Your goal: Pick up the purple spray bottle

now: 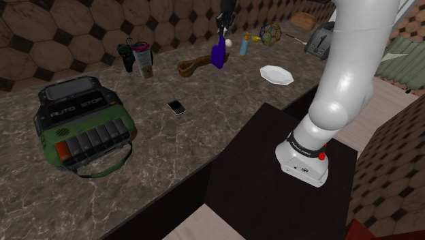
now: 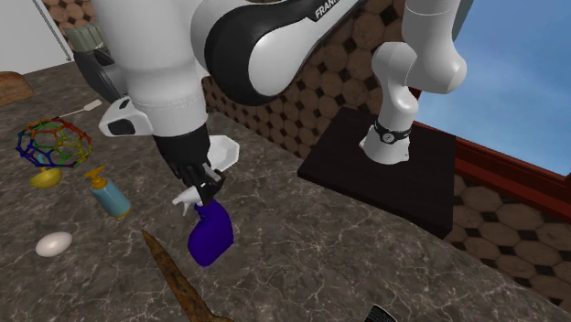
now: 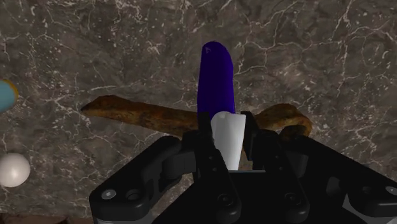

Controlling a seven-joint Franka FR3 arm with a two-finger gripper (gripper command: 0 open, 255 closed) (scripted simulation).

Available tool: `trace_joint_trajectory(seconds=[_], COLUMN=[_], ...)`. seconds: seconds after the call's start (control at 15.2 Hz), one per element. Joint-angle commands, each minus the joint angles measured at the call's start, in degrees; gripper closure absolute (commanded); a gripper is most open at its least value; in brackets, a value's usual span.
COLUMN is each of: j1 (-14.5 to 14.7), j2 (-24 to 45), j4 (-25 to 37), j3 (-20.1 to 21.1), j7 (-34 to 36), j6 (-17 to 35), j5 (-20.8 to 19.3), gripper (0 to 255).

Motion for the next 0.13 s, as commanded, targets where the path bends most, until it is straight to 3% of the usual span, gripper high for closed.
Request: trace_joint_trajectory(seconds=[0.0,0.07], j1=[0.0,0.0], j2=[-0.4,-0.4], j4=[0.4,0.4], j3=[-0.1,-0.1], j7=[0.1,0.1], j6=[-0.8,-0.8], j5=[-0.1,-0.1], gripper=[255,255])
